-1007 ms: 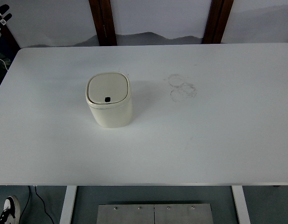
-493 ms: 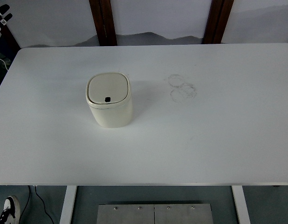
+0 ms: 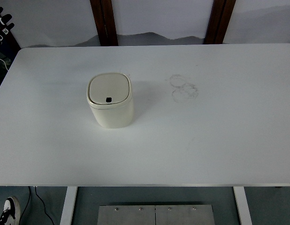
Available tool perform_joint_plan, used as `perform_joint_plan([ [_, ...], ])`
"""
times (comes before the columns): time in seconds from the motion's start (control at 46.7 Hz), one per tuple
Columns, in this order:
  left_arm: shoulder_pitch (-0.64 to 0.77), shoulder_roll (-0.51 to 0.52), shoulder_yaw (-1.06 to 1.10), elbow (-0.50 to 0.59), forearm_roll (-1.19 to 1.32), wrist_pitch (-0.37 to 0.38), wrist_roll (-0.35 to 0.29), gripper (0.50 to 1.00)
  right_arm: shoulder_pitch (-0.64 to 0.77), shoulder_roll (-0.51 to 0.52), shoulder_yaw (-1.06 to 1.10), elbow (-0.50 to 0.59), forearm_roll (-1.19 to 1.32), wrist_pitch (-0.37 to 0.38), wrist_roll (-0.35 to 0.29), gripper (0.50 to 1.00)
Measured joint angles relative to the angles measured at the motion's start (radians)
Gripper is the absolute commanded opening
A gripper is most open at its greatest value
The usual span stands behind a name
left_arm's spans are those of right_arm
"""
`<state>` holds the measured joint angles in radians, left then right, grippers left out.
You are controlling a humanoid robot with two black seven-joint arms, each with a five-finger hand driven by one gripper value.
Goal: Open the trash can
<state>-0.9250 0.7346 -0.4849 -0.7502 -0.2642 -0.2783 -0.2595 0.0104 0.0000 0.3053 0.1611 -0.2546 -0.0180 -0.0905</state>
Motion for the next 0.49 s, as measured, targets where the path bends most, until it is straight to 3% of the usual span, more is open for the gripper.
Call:
perform_joint_plan([
  [0.493,-0.014,0.011,-0.002,-0.009,0.0,0.012,0.007,1.0,-0.001,0.0,0.0,0.0,0.0,0.0,0.0,0.995],
])
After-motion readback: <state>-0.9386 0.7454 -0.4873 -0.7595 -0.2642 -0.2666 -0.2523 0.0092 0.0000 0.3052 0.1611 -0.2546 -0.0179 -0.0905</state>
